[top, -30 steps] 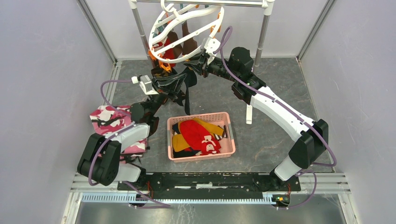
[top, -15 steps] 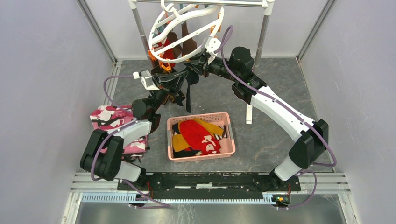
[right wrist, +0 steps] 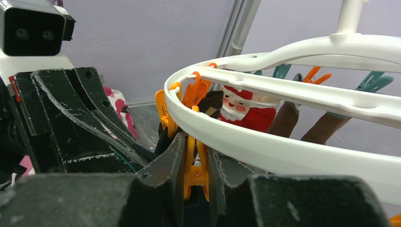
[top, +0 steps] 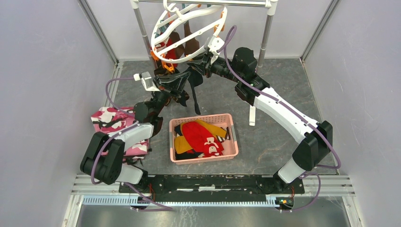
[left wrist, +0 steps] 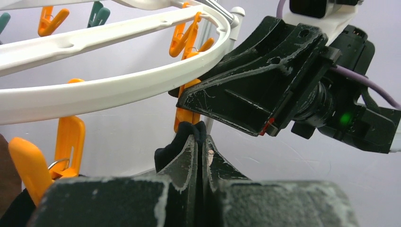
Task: Clip the socks to the hanger
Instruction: Clamp the sock onto the hanger.
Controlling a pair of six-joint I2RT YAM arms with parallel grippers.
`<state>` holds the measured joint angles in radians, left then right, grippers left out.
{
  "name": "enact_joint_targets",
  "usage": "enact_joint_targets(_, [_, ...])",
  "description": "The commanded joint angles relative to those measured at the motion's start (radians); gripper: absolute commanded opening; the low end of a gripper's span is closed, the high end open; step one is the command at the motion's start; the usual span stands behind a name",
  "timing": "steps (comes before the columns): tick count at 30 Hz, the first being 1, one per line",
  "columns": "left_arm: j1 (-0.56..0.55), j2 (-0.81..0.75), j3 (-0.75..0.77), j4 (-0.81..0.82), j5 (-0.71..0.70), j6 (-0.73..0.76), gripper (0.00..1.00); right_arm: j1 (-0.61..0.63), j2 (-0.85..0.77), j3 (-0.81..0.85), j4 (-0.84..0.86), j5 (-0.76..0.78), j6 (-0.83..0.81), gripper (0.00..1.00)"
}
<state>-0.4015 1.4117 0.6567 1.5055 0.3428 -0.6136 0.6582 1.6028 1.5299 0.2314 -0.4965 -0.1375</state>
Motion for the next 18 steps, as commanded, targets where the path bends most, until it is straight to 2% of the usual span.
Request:
enact_joint_targets(1, [-0.003, -0.058, -0.023, 0.231, -0.061, -0.056, 0.02, 0.005, -0.019, 0.026, -0.005, -0.007, 0.027, 0.0])
enact_joint_targets(18, [-0.011, 0.026, 0.02, 0.232, -0.073, -0.212, 0.02, 0.004, -0.019, 0.019, 0.003, -0.006, 0.056, 0.0])
